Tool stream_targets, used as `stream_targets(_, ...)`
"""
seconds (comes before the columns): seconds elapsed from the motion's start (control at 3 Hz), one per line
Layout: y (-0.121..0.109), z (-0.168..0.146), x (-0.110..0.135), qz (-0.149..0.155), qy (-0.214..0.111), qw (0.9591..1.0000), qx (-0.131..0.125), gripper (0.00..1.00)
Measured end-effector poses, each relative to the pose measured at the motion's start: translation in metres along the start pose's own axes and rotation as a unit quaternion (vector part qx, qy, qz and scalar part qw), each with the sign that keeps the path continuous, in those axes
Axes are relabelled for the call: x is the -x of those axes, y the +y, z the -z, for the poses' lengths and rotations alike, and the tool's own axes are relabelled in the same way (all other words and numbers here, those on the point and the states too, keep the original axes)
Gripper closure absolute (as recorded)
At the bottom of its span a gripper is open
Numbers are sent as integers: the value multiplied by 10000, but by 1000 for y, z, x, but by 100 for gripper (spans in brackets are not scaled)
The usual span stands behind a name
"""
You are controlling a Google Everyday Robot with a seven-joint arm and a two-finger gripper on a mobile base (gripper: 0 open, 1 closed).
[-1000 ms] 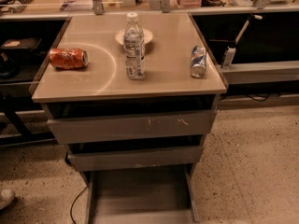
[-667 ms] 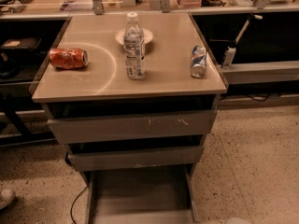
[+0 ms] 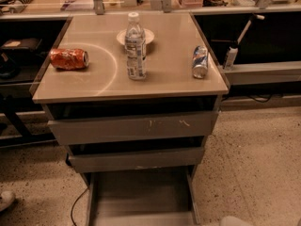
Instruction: Close bottom drawer
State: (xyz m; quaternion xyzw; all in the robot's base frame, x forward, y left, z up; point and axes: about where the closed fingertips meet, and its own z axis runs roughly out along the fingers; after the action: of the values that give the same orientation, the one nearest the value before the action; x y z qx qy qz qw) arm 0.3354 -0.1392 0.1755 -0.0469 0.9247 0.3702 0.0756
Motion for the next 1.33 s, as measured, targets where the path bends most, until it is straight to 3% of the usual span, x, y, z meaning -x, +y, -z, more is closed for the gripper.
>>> stream_targets(0.67,5,-11,27,167,-201,9996,48,100)
stream_targets(1.0,23,-7,52,378,-384,9984,151,100)
stream_targets(1.33,53,-22,90,606,-497,9958,467,100)
